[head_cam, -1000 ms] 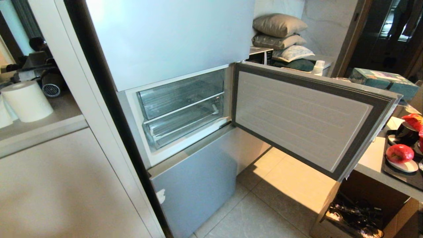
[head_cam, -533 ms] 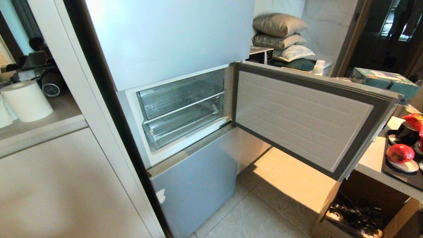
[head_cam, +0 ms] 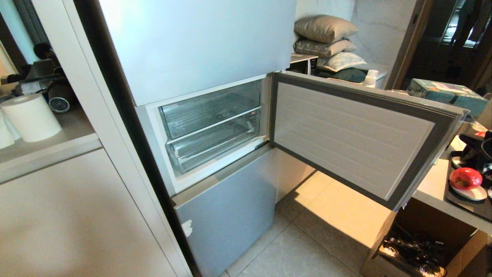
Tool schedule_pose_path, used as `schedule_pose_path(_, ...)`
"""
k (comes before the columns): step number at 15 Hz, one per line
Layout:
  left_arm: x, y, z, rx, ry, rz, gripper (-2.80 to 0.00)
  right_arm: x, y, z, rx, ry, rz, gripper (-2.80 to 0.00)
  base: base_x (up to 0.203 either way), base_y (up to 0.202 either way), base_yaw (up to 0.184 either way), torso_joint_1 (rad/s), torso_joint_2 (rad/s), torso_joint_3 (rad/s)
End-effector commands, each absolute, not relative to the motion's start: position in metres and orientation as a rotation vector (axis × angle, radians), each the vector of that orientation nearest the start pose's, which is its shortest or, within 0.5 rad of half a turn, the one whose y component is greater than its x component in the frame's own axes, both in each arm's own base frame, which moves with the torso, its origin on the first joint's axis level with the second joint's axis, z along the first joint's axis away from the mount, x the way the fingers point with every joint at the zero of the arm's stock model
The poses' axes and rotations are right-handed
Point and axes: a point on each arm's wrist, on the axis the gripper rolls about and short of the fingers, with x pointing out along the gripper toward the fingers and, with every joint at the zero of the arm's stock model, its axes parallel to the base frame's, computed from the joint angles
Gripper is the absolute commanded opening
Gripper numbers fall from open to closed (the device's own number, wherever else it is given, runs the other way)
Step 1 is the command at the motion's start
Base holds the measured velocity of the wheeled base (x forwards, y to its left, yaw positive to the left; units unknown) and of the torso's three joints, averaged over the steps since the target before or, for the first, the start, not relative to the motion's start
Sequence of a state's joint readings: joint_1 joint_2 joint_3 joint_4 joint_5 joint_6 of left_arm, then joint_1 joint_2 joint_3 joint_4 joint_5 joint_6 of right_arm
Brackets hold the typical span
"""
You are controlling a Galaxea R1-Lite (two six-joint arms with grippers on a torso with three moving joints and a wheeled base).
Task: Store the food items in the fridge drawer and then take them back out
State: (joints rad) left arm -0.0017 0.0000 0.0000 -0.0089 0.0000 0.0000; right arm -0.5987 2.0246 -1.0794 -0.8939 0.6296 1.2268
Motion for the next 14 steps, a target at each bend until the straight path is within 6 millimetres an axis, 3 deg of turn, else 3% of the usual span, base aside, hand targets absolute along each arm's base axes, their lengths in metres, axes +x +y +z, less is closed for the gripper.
schedule_pose_path(1, -0.023, 0.0, 0.076, 0.0, -0.008, -0.002, -2.8, 0.333, -0.209, 0.163, 1.271, 0.099, 0.048, -2.8, 0.0, 0.0, 0.0, 0.0, 0.0, 0.0)
schedule_pose_path(4, -0.023, 0.0, 0.076, 0.0, -0.009, -0.002, -2.8, 0.321, -0.198, 0.171, 1.282, 0.172, 0.131, -2.8, 0.0, 0.0, 0.0, 0.0, 0.0, 0.0)
schedule_pose_path(6, -0.023, 0.0, 0.076, 0.0, -0.008, -0.002, -2.8, 0.302, -0.185, 0.182, 1.287, 0.214, 0.177, -2.8, 0.0, 0.0, 0.0, 0.0, 0.0, 0.0)
schedule_pose_path(12, -0.023, 0.0, 0.076, 0.0, -0.008, -0.002, -2.8, 0.206, -0.108, 0.226, 1.199, 0.25, 0.382, -2.8, 0.0, 0.0, 0.0, 0.0, 0.0, 0.0)
schedule_pose_path(14, -0.023, 0.0, 0.076, 0.0, -0.008, -0.002, -2.8, 0.185, -0.09, 0.239, 1.15, 0.207, 0.414, -2.8, 0.0, 0.0, 0.0, 0.0, 0.0, 0.0)
